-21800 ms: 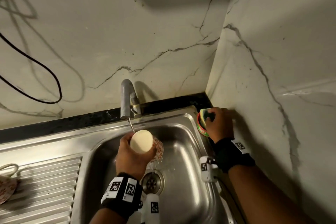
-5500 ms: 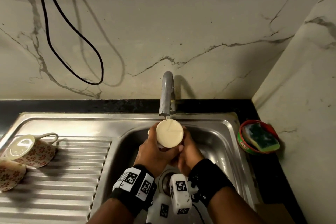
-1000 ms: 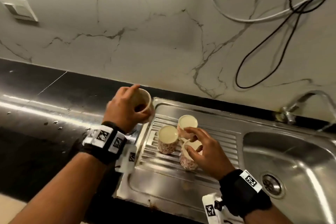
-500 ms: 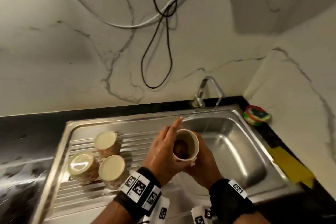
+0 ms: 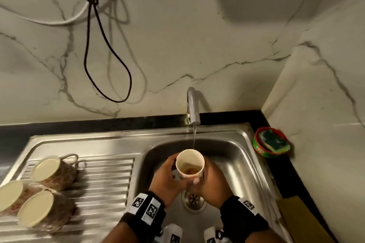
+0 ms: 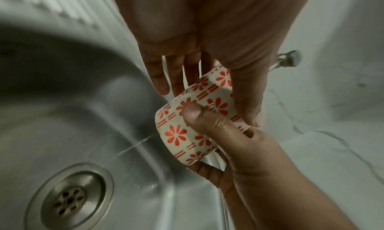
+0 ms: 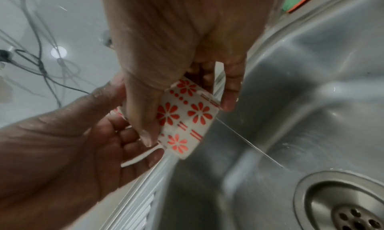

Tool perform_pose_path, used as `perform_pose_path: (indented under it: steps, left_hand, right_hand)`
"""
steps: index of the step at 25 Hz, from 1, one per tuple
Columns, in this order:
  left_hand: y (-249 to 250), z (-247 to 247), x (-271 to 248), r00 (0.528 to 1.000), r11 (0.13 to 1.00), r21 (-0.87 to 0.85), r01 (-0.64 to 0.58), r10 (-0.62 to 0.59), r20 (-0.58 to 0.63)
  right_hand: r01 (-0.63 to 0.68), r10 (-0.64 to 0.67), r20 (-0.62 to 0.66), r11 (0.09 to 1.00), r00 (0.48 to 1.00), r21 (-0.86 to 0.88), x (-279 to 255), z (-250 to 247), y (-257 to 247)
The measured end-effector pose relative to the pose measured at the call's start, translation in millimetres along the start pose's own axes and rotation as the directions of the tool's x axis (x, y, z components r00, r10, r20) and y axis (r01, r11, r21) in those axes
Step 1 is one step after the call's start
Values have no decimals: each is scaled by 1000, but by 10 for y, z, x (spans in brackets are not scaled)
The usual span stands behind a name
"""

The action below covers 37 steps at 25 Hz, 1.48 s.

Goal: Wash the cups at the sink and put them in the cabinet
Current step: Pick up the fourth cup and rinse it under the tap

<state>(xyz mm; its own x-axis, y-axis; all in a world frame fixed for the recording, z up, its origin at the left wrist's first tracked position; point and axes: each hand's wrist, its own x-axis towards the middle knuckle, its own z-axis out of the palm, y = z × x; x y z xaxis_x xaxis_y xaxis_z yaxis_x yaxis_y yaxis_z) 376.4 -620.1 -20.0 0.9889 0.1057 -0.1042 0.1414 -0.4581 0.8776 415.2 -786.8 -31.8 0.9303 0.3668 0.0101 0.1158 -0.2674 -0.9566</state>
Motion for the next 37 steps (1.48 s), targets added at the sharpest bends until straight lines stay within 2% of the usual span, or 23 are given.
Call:
perform_pose_path:
  steps: [2,4,6,8,10,12,14,16,19,21,22,23,24,25,27,28,30,32,33,35,37]
  left_hand:
    - [-11,165,172,994,991,-73,109,-110,-10]
    - [-1,245,327,987,982,-122,145,-152,-47]
    - [24,287,421,987,985,-143,100,-116,-113]
    - [13,293,419,988,993,-114,-14,-4,-151]
    - [-55,295,406,987,992,-82,-93,81,-137]
    - [-96,284,422,992,991,-106,-81,69,-109]
    - [-149,277,464,995,964,-265,-38,11,-99]
    - [-178,262,460,992,891,-454,-6,-51,-112]
    - [-233,248,432,981,842,-521,135,-189,-50]
    - [-246,258,483,954,770,-575,275,-292,65]
    - [-236,252,527,928,703,-621,347,-352,120]
    - [-189,242,561,906,633,-665,396,-386,173]
    - [-135,251,587,900,594,-692,410,-388,199]
    - [-80,272,600,912,588,-712,384,-363,192]
    - [19,307,609,953,657,-709,257,-295,73]
    - [54,298,607,970,706,-685,179,-243,3]
    - [57,240,647,979,845,-530,64,-156,-131]
    - [56,135,730,961,985,-169,30,-75,-267]
    - [77,82,771,953,1000,-5,14,-15,-301]
    - [139,26,834,948,983,182,-28,84,-307]
    - [200,31,867,946,943,317,-97,187,-267]
  right_hand:
    - [-80,87,70,992,994,-100,231,-100,131]
    - [-78,86,64,989,994,-127,458,-115,129]
    - [-43,43,11,999,999,-1,604,-100,118]
    - [-7,10,-29,994,1000,106,599,-105,102]
    - [-1,18,-93,984,996,181,580,-136,143]
    - [4,30,-182,982,983,188,631,-175,171]
    - [36,-15,-155,991,988,130,728,-195,127]
    - [115,-113,-75,993,991,32,735,-175,83]
    - [145,-187,-204,968,961,-205,641,-145,46]
    - [128,-181,-227,965,957,-231,646,-100,54]
    - [84,-105,-208,991,973,-106,661,-72,60]
    - [9,7,-173,996,985,91,676,-31,37]
    - [-72,113,-119,951,986,300,676,11,40]
    - [-163,215,-59,868,975,470,669,54,51]
    - [-355,392,95,669,915,653,626,127,111]
    - [-406,427,151,608,892,682,605,148,152]
    - [-384,418,138,592,898,709,590,130,234]
    - [-319,402,43,652,914,688,606,79,270]
    - [-318,409,39,644,912,696,619,74,280]
    - [-384,467,137,487,873,784,634,94,234]
    - [-448,553,228,303,801,841,660,120,187]
